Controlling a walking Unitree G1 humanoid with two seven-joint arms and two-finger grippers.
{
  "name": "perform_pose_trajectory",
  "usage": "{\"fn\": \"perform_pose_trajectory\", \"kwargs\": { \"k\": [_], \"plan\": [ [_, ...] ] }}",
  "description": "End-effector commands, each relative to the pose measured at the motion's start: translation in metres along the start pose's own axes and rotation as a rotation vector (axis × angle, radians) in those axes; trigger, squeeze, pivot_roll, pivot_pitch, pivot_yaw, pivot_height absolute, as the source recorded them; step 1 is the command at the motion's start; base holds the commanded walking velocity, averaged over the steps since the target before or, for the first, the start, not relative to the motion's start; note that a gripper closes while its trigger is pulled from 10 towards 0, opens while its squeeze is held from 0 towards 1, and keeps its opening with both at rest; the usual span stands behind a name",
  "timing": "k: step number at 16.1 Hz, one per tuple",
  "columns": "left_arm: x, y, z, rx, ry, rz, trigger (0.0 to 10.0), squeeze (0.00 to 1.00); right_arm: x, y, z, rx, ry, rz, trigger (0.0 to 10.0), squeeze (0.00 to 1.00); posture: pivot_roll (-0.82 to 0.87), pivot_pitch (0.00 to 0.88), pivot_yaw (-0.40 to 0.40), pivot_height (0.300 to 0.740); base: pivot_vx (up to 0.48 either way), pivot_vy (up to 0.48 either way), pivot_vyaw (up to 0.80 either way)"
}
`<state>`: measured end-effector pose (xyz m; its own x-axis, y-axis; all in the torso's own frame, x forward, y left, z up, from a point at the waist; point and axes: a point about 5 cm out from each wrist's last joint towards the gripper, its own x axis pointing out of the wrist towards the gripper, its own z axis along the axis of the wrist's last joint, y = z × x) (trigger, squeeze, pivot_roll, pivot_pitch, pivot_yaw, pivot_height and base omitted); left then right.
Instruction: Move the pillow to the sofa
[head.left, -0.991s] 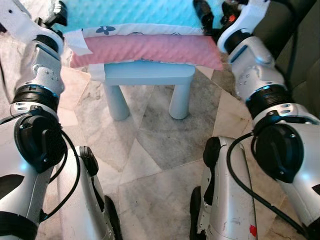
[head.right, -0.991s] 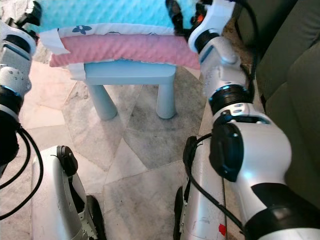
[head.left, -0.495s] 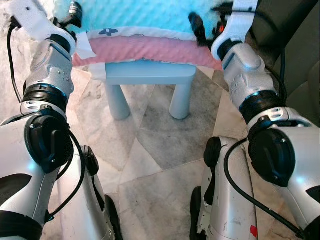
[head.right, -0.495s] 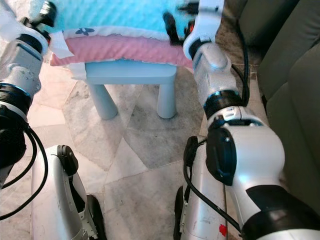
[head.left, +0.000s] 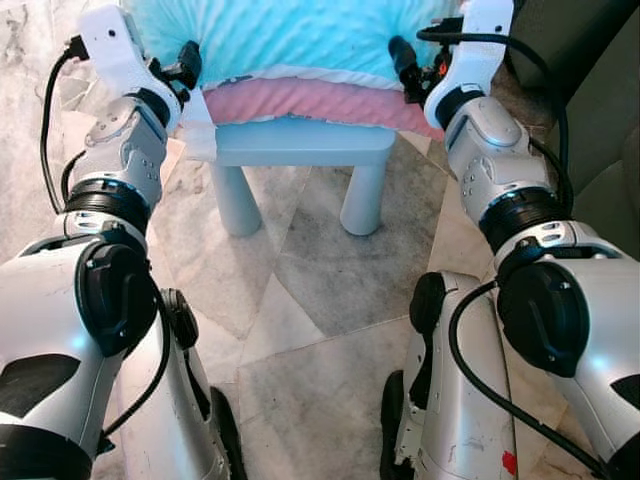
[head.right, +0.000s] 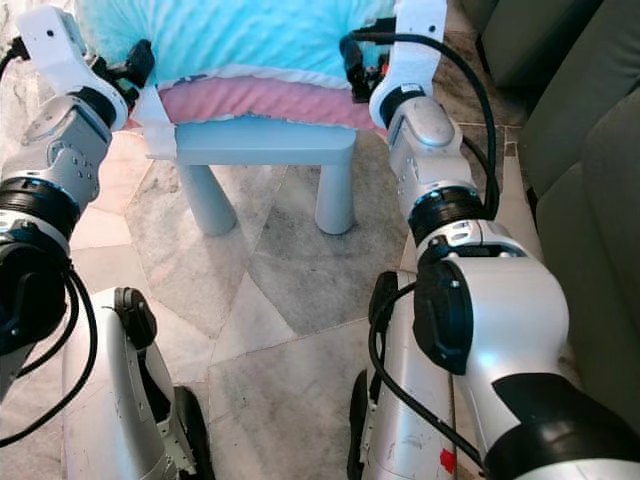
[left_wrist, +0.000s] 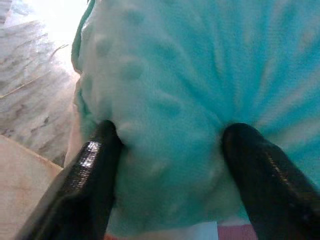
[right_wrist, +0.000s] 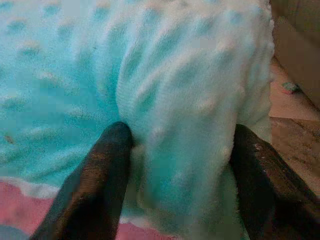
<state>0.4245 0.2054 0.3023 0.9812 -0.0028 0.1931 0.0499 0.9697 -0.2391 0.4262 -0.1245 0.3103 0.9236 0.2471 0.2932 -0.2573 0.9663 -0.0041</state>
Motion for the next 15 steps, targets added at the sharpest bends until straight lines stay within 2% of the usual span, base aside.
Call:
{"fn": "perform_pose_trajectory", "kwargs": {
  "k": [1, 11, 15],
  "plan": [
    [-0.003, 0.007, -0.014, 0.005, 0.059, 0.009, 0.0, 0.0, -0.003, -0.001, -0.009, 0.013, 0.03, -0.005, 0.0, 0.0, -0.04, 0.414, -0.006, 0.346, 0.0, 0.0, 0.0],
    [-0.005, 0.014, -0.011, 0.003, 0.025, 0.045, 0.0, 0.0, -0.003, 0.001, -0.01, 0.023, 0.029, 0.007, 0.0, 0.0, -0.03, 0.407, -0.005, 0.346, 0.0, 0.0, 0.0],
    [-0.005, 0.024, 0.009, 0.033, -0.08, 0.112, 0.0, 0.0, 0.0, 0.007, -0.004, 0.055, -0.003, 0.05, 0.0, 0.0, -0.02, 0.399, -0.007, 0.346, 0.0, 0.0, 0.0]
  ]
}}
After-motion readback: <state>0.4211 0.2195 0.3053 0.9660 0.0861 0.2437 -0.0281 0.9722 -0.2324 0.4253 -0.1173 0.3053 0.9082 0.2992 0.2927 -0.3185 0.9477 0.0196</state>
